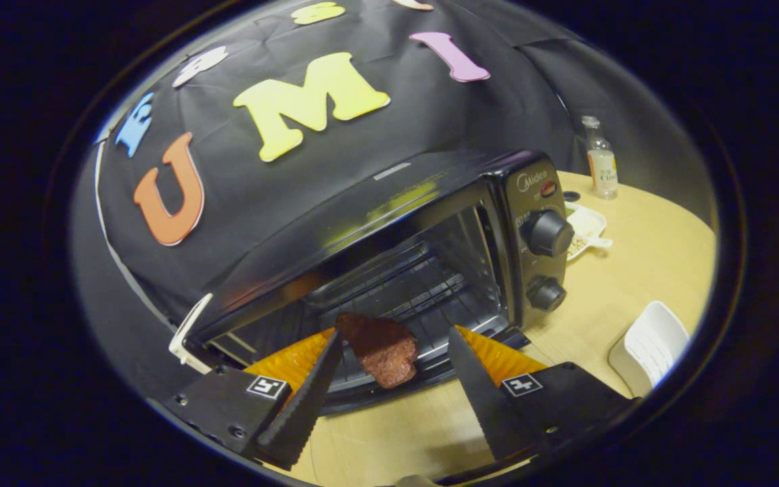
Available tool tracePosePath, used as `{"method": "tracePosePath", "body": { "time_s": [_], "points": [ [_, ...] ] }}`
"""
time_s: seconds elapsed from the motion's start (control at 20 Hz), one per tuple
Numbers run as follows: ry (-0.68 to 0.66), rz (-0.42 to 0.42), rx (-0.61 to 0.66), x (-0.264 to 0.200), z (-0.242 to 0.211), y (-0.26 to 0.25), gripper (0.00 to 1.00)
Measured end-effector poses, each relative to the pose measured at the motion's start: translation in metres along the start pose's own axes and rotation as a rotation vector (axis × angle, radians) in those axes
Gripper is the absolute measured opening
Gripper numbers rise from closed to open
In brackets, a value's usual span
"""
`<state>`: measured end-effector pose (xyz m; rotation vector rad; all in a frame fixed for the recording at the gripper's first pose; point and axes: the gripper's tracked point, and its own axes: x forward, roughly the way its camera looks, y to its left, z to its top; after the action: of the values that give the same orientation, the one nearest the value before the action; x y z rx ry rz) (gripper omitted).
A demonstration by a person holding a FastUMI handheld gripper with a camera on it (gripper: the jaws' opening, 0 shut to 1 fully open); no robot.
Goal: Open the toaster oven, put the food inside, and close the toaster oven door.
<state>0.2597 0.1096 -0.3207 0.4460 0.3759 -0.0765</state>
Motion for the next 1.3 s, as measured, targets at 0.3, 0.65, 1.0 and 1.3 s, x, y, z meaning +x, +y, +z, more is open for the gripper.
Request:
{"method": "tracePosePath", "body": {
  "time_s": [0.3,0.65,1.0,1.3],
  "points": [
    [0.001,-0.008,-0.197,-0.084,0.002,-0.012,1.00],
    [0.049,-0.056,-0.350,-0.160,-0.034,-0.044,1.00],
    [0.203,-0.083,-0.387,-0.164,-0.105,-0.072,1.00],
    [0.303,-0.091,-0.391,-0.138,-0.139,-0.080,1.00]
  ]
}}
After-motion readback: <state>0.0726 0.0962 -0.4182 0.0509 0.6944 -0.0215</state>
